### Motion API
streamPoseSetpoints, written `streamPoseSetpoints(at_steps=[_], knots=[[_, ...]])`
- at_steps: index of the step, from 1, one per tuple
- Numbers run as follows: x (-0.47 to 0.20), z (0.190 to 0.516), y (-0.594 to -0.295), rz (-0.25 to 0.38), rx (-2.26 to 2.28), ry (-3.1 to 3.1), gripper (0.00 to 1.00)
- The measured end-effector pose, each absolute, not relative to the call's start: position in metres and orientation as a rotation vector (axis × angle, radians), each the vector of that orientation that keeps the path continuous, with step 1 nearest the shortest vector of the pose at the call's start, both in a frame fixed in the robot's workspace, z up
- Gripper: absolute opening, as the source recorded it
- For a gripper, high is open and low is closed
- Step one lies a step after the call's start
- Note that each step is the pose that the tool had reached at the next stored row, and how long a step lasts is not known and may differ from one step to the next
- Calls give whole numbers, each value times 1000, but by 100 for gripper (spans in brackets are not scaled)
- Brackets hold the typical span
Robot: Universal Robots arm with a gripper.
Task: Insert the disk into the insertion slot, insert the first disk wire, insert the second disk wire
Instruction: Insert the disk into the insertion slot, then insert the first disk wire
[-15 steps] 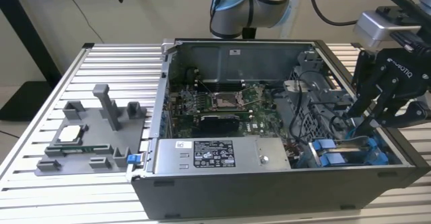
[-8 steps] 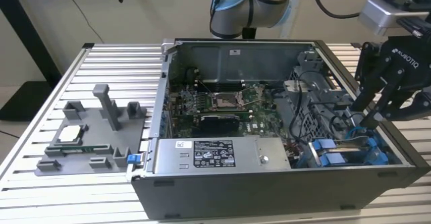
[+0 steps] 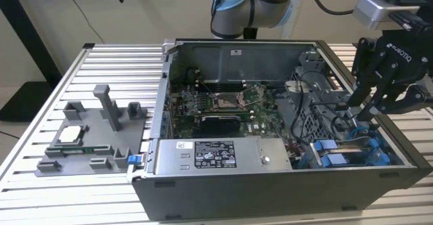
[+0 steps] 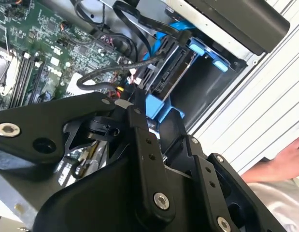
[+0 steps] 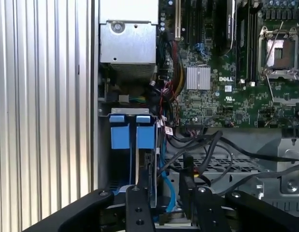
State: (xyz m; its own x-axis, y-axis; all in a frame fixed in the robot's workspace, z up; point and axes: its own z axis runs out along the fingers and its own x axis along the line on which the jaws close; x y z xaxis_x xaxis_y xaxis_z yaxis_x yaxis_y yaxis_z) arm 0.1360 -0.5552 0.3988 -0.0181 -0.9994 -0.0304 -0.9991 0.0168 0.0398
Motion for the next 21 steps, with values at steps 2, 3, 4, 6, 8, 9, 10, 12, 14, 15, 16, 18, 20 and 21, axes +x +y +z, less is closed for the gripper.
streamPoseSetpoints(at_steps=[2, 3, 4, 6, 8, 9, 10, 12, 14, 15, 16, 18, 20, 21], knots=[[134, 399, -554, -78, 2197, -2236, 100], [133, 400, -553, -78, 2197, -2236, 100], [132, 400, -553, -77, 2197, -2236, 100], [129, 400, -552, -77, 2197, -2236, 100], [127, 400, -550, -76, 2198, -2237, 100], [126, 400, -549, -76, 2198, -2237, 100], [125, 400, -547, -75, 2198, -2237, 100], [125, 399, -545, -72, 2200, -2239, 100], [125, 398, -544, -69, 2202, -2241, 100], [125, 397, -543, -68, 2203, -2241, 100], [125, 396, -542, -67, 2203, -2242, 100], [125, 395, -540, -65, 2204, -2243, 100], [125, 394, -539, -64, 2205, -2243, 100], [125, 394, -539, -63, 2205, -2243, 100]])
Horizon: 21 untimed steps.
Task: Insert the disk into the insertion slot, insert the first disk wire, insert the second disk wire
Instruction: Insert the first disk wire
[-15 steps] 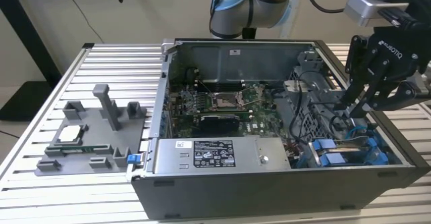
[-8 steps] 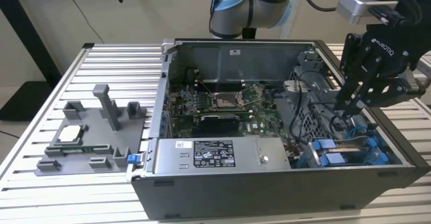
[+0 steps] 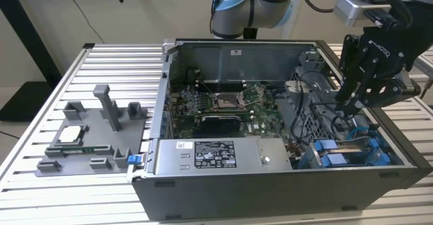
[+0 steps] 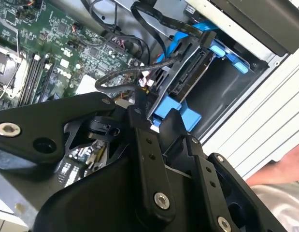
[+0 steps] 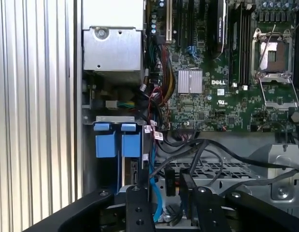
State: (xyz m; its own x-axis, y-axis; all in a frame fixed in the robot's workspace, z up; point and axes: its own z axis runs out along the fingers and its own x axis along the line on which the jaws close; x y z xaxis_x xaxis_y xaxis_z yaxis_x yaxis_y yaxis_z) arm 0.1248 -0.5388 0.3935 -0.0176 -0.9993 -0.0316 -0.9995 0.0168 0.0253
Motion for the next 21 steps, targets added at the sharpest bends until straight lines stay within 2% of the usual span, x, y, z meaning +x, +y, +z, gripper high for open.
streamPoseSetpoints(at_steps=[21], knots=[[120, 391, -538, 70, -2180, 2221, 100]])
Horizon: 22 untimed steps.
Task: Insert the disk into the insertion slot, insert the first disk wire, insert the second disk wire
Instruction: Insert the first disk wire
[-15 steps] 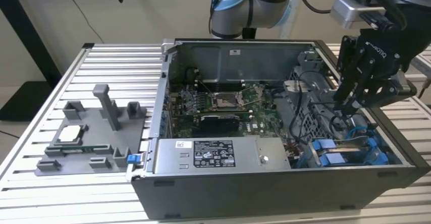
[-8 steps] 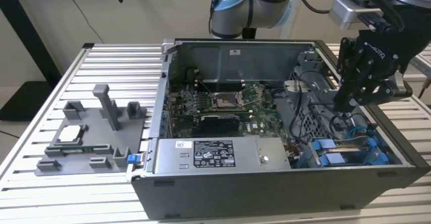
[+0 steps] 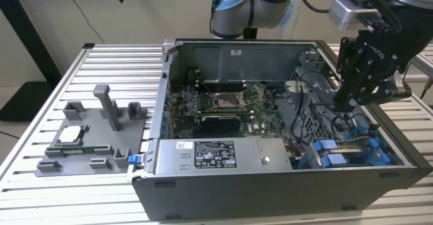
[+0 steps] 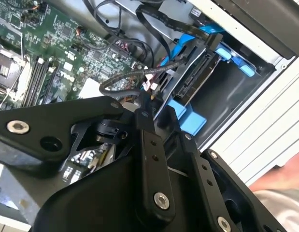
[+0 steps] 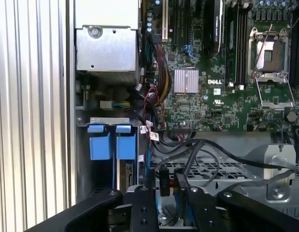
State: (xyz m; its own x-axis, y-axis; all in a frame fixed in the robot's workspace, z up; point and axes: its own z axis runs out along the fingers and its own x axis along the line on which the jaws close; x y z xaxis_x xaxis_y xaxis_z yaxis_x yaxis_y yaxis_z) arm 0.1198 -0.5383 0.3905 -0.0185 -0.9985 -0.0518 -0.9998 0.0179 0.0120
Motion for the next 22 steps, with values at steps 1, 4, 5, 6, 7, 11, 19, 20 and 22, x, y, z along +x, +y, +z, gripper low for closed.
streamPoseSetpoints(at_steps=[1, 4, 5, 6, 7, 11, 19, 20, 22], knots=[[120, 391, -538, 70, -2179, 2220, 100], [120, 391, -538, 74, -2173, 2213, 100], [120, 390, -538, 73, -2171, 2211, 100], [120, 390, -538, 72, -2169, 2209, 100], [120, 390, -538, 71, -2168, 2207, 100], [120, 390, -538, 68, -2165, 2204, 0], [120, 389, -538, 68, -2165, 2204, 0], [120, 389, -539, 69, -2165, 2204, 0], [121, 389, -540, 68, -2165, 2204, 0]])
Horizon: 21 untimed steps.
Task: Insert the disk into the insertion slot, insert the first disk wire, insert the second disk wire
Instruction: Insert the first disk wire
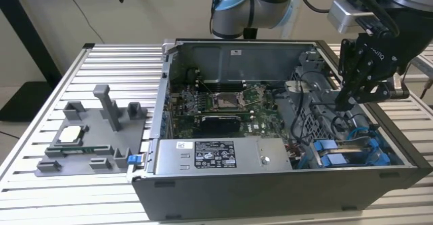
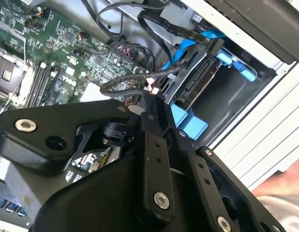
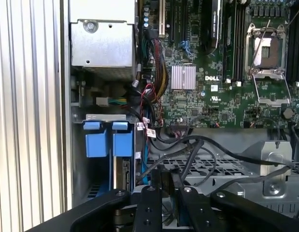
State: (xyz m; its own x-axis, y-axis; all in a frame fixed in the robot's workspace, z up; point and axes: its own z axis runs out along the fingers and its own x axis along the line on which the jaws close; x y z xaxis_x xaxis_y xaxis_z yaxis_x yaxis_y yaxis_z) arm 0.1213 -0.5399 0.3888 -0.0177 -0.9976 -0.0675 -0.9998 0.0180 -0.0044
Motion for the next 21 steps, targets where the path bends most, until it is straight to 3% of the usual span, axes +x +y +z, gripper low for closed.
streamPoseSetpoints(at_steps=[21], knots=[[138, 381, -569, 69, -2165, 2204, 0]])
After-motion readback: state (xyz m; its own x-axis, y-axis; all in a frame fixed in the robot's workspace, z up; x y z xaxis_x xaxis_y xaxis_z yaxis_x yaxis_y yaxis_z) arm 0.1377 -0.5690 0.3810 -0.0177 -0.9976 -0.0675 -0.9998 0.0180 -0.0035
